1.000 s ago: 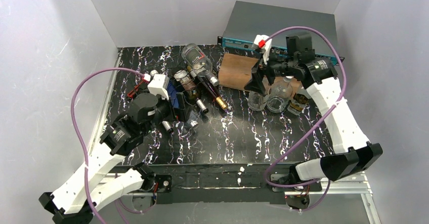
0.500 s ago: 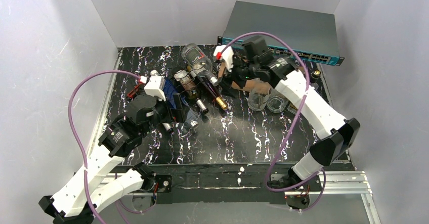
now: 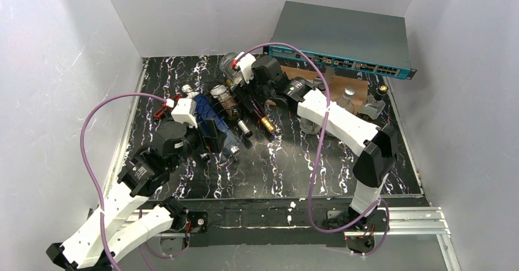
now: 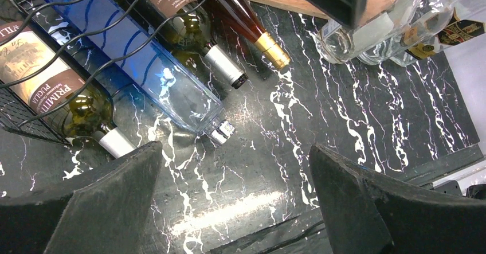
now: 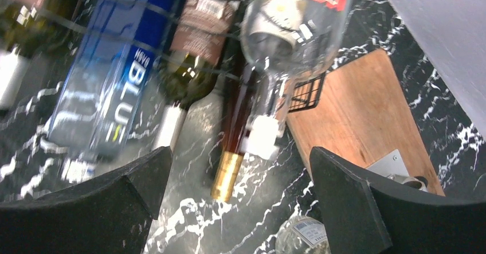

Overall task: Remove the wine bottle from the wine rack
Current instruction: Pick up the wine bottle from the wine rack.

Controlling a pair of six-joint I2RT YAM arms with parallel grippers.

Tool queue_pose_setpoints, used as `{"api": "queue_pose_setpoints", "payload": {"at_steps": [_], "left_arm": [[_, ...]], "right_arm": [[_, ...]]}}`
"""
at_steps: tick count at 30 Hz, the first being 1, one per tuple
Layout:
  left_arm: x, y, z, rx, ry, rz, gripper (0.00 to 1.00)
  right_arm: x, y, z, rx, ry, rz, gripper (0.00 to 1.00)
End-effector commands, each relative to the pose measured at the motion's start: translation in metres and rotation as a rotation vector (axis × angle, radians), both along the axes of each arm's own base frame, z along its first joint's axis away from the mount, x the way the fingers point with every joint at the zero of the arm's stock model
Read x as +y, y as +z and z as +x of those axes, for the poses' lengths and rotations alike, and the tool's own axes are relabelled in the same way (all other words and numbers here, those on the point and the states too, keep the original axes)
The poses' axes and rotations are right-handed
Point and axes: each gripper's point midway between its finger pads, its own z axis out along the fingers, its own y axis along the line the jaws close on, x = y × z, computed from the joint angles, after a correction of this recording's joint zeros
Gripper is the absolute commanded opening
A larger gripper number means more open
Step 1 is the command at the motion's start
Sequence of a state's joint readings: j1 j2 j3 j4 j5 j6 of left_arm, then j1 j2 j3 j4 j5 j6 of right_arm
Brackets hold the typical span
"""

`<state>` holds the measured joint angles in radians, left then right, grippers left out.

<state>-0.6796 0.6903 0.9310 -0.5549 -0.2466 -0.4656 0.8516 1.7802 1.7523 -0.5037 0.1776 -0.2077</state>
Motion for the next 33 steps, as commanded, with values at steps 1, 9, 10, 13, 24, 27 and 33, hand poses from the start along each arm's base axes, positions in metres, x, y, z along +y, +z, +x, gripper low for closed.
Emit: {"api": "queue_pose_setpoints", "payload": {"at_steps": [1,9,10,13,24,27,33], "left_arm": [[0.01,0.002,-0.001,-0.018,0.039,0.0,0.99],[0.013,-0.001,-0.002,-0.019,0.042,0.013,0.99],[0.014,-0.002,-0.002,-0.019,0.045,0.014,0.99],[0.016,-0.004,-0.003,-0.019,0.049,0.017,0.99],[0.018,-0.005,-0.004,-0.022,0.055,0.027,0.99],[0.018,-0.006,-0.003,-0.02,0.057,0.029,0.99],[0.017,-0.007,-0.001,-0.019,0.055,0.034,0.99]], "right_arm": [[0.005,0.034,0.028,-0.097,-0.184,0.168,1.0],[0.014,0.011,0.04,-0.088,-0.2,0.149,0.94],[0.014,0.01,0.041,-0.089,-0.203,0.148,0.91],[0.017,0.004,0.042,-0.077,-0.198,0.146,0.85],[0.013,-0.026,0.056,-0.011,-0.186,0.133,0.67],[0.014,-0.033,0.057,0.001,-0.179,0.13,0.66],[0.013,-0.046,0.061,0.017,-0.179,0.118,0.66]]}}
